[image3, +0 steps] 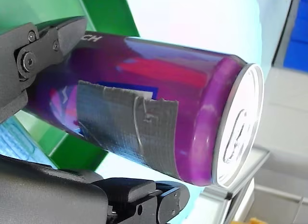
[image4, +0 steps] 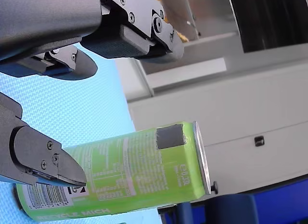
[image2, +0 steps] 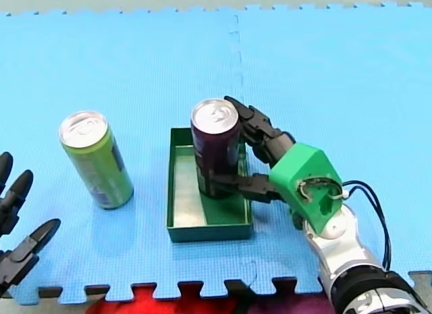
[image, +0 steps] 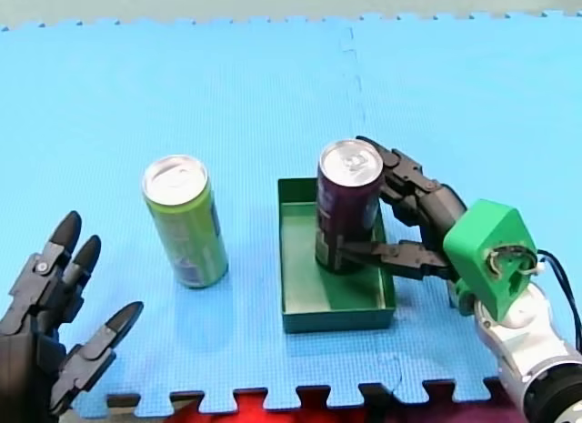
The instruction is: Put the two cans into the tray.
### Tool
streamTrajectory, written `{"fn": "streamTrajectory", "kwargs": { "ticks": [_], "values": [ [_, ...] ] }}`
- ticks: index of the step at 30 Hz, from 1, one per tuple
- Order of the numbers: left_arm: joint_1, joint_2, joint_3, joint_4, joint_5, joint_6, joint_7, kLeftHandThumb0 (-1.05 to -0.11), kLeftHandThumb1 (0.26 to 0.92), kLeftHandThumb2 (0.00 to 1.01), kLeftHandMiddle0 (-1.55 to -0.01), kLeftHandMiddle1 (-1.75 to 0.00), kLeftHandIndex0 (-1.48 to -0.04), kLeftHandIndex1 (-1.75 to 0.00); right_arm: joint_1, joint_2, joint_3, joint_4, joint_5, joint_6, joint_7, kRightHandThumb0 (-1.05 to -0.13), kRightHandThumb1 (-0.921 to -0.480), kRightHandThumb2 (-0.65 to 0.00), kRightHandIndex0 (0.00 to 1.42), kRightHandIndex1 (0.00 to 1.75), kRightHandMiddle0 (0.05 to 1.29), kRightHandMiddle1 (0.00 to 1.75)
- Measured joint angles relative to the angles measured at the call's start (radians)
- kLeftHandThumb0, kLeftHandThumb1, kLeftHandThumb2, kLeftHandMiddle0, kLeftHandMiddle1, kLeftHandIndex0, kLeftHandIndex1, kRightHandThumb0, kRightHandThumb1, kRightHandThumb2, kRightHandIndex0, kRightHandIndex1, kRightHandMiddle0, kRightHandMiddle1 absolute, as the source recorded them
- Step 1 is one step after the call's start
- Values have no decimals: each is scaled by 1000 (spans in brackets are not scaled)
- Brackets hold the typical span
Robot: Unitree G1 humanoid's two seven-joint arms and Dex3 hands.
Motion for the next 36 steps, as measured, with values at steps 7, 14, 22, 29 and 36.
{"fn": "streamTrajectory", "kwargs": {
  "ticks": [7,14,22,29,36],
  "values": [
    [0,1,0,0,-4,0,-7,-1023,830,1,-440,0,-393,0,0,2,-11,-11,34,24,37,-1008,-647,0,174,0,154,0],
    [0,1,0,1,-5,0,-9,-1026,832,1,-440,0,-395,-1,-1,-2,-20,-16,60,43,91,-965,-633,0,161,0,138,0],
    [1,1,0,0,0,0,-3,-1035,837,2,-442,-1,-397,-1,-5,-19,-50,-20,114,69,192,-939,-622,0,146,0,126,0],
    [4,-1,0,-3,0,3,2,-1042,842,2,-448,-3,-402,-2,-18,-47,-131,-6,207,73,280,-940,-616,0,147,1,123,1],
    [5,-1,1,0,-1,5,2,-1046,843,1,-449,-2,-402,-1,-26,-65,-174,-1,240,46,314,-954,-623,-3,148,1,129,2]
  ]
}}
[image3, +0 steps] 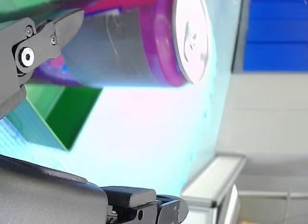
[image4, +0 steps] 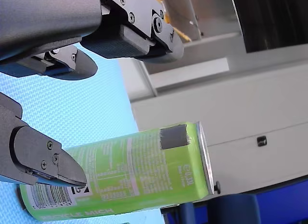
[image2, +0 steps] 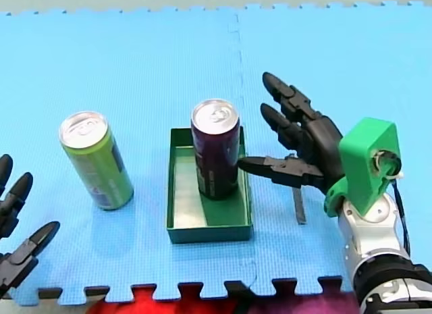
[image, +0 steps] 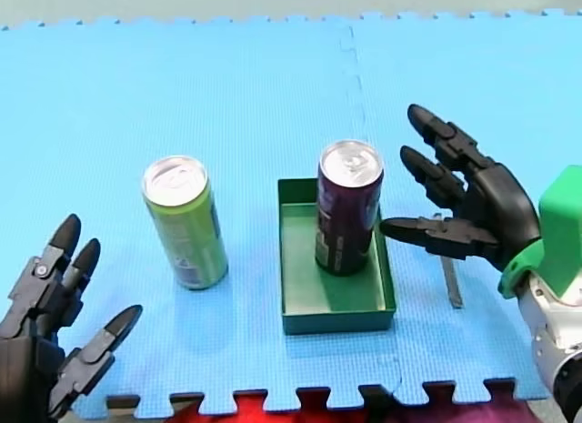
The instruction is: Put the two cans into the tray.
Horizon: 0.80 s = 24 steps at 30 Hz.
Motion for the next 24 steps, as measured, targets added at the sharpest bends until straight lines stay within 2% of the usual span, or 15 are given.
{"fn": "streamTrajectory", "kwargs": {
  "ticks": [10,17,24],
  "values": [
    [0,0,0,2,-4,2,-2,-1048,843,0,-450,-1,-404,-1,0,-7,-23,7,12,-12,32,-952,-631,-2,149,1,137,3],
    [9,-1,0,-10,-3,10,-1,-1048,844,1,-449,0,-404,-1,4,-41,-53,10,32,-11,50,-936,-635,-2,159,5,151,6],
    [15,-3,-1,-20,-3,16,0,-1048,843,0,-449,0,-403,0,21,-69,-75,12,40,-8,34,-919,-634,0,192,17,193,16]
  ]
}}
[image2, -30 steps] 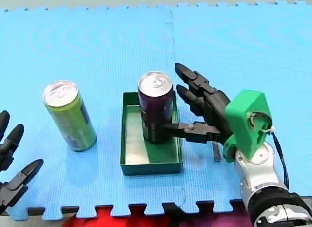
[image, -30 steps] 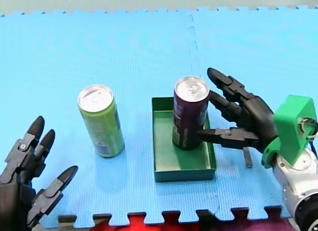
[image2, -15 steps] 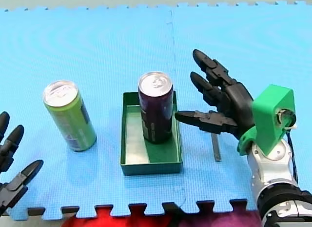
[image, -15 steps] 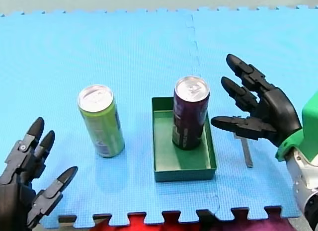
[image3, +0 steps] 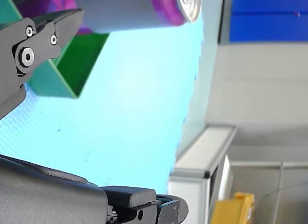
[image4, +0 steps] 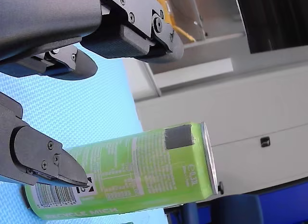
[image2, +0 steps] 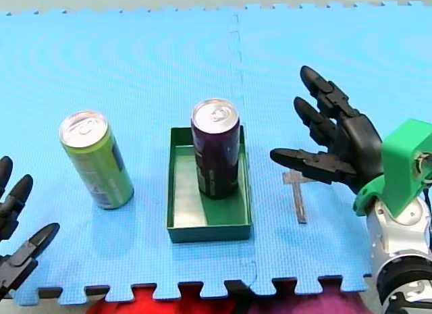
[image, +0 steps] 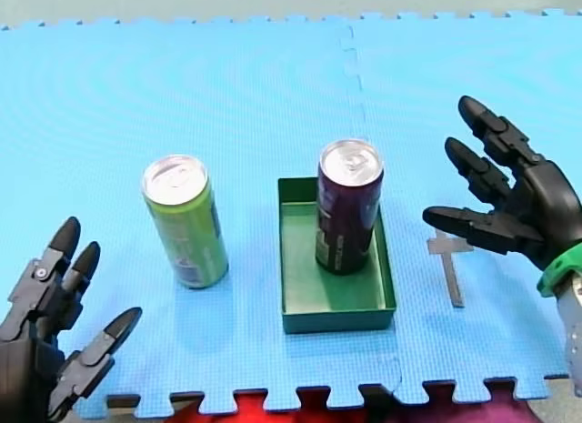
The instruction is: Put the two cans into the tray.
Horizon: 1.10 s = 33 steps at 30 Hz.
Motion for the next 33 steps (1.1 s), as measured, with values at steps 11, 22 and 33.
{"fn": "streamTrajectory", "kwargs": {
  "ticks": [11,22,33],
  "values": [
    [7,0,0,-9,-2,6,-2,-1048,839,0,-446,0,-401,0,21,-23,-30,19,12,-22,6,-883,-633,-1,277,41,277,28],
    [-27,11,6,39,-8,34,-10,-1035,801,-1,-456,-5,-402,-3,46,-20,-33,23,5,-52,9,-864,-641,-2,347,37,332,18],
    [-150,41,46,180,-45,19,-43,-928,692,0,-521,-15,-470,-8,63,-7,-25,22,-7,-64,8,-854,-640,0,388,26,359,10]
  ]
}}
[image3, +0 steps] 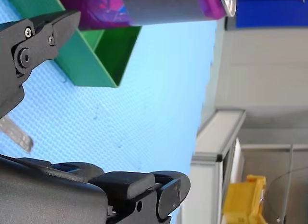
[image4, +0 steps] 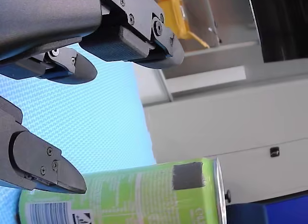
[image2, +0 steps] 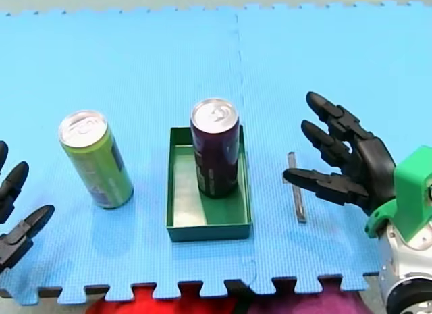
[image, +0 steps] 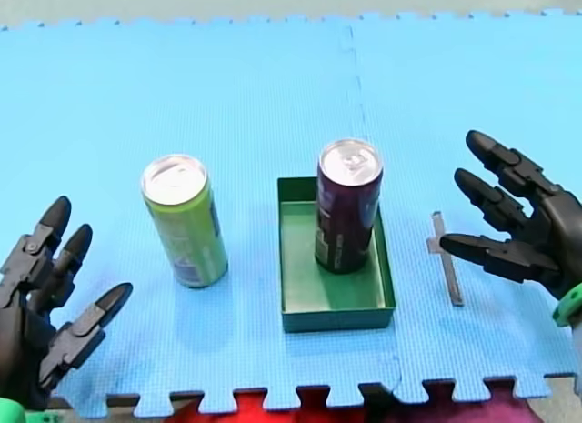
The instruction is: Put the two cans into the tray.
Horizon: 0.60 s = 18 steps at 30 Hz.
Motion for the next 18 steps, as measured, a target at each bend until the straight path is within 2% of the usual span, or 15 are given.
{"fn": "streamTrajectory", "kwargs": {
  "ticks": [10,18],
  "values": [
    [-16,16,-1,-5,32,39,30,-933,637,-1,-487,0,-402,1,0,1,2,1,-3,6,-2,-851,-640,0,405,16,368,5],
    [-33,19,-6,-1,33,65,17,-938,626,0,-474,0,-336,0,0,2,7,1,-9,9,-14,-842,-642,-1,410,9,370,2]
  ]
}}
